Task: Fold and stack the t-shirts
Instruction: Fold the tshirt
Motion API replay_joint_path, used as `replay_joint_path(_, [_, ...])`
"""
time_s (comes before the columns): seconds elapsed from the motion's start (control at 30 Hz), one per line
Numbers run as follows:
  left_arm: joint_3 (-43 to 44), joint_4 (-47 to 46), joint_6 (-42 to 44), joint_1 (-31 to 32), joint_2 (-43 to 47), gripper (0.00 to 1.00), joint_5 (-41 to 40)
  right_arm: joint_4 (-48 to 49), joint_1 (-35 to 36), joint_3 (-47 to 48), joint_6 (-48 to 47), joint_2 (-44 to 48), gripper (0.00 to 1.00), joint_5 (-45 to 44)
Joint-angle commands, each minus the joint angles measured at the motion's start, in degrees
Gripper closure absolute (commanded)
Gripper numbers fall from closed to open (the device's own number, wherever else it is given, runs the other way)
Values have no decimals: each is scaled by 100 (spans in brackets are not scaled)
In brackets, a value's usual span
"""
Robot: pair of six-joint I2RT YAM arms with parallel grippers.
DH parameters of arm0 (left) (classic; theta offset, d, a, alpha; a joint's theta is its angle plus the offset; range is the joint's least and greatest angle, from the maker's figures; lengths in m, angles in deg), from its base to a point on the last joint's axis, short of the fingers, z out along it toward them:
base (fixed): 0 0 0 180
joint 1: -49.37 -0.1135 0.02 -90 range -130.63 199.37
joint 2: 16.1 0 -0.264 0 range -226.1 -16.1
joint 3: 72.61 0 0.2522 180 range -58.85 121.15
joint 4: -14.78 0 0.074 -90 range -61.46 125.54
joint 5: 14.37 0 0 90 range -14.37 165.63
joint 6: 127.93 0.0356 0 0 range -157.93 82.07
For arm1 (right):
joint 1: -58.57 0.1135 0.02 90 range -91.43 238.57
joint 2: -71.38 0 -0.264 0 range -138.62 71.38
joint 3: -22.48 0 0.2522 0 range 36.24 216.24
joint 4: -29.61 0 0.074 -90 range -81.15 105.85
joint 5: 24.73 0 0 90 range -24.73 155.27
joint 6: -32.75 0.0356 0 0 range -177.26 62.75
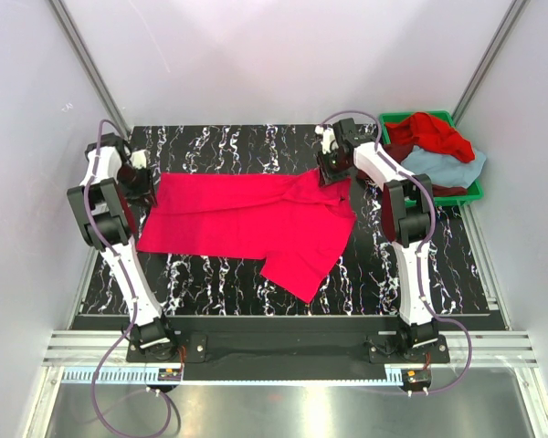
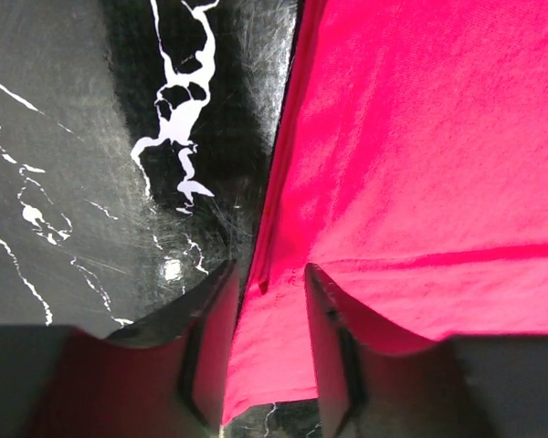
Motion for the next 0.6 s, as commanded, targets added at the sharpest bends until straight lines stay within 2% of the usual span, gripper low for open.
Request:
replay_joint_path(0.0, [249, -128, -10, 15, 574, 57, 28, 327, 1, 580, -82, 132, 66, -278])
replay_joint_path(0.07, [337, -155, -19, 85, 724, 52, 151, 353, -26, 827, -134, 54, 66, -322])
replay_joint_path(0.2, [521, -146, -19, 357, 804, 51, 415, 371, -26, 1090, -187, -192, 64, -357])
replay_joint_path(0.43, [820, -155, -63, 1174, 295, 52, 600, 239, -26, 1618, -293, -650, 61, -542])
replay_joint_path(0.57, [873, -182, -89, 1386, -22, 52, 591, 143, -26, 1654, -363, -659, 61, -595])
